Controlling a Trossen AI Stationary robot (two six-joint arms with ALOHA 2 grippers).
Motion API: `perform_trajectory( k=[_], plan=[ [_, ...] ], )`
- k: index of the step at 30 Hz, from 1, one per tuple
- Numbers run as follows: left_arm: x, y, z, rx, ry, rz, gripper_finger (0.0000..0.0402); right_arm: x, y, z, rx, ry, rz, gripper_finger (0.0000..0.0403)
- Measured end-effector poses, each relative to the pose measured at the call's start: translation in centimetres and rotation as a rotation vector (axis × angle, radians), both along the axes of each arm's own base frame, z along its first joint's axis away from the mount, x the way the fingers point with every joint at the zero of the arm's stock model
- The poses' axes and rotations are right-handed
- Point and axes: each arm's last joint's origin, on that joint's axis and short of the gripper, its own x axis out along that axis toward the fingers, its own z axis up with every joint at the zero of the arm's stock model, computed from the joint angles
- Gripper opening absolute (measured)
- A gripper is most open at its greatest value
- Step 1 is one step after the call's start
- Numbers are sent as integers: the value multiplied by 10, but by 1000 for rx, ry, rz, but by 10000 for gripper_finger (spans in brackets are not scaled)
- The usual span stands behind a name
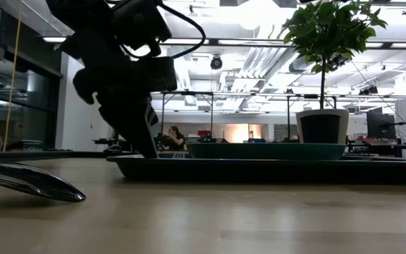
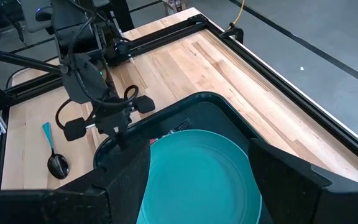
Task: Pick and place plate/cup/fork/spoon on tray
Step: Put the pink fork on the green serving tray, then put the blue spoon on the green serving tray
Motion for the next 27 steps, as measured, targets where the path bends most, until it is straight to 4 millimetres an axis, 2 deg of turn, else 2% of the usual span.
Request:
perform_trajectory(
  k=[5,8,13,18,20,23,27],
  plan=[
    [-1,1,5,-42,-10,-3,0,0,0,0,1,0,-1,264],
    [-7,2,16,-84,-5,-8,0,0,0,0,0,0,0,264],
    [-28,-1,54,-146,-37,23,0,0,0,0,-1,0,0,264],
    [-53,-22,105,-201,-203,15,0,0,0,0,-1,0,0,264],
    [-65,-31,119,-205,-247,45,2,0,0,0,-1,1,0,264],
    [-82,-44,130,-201,-262,71,17,0,0,0,-1,1,0,264],
    [-100,-60,126,-211,-150,62,63,0,0,0,-1,1,0,264]
  ],
)
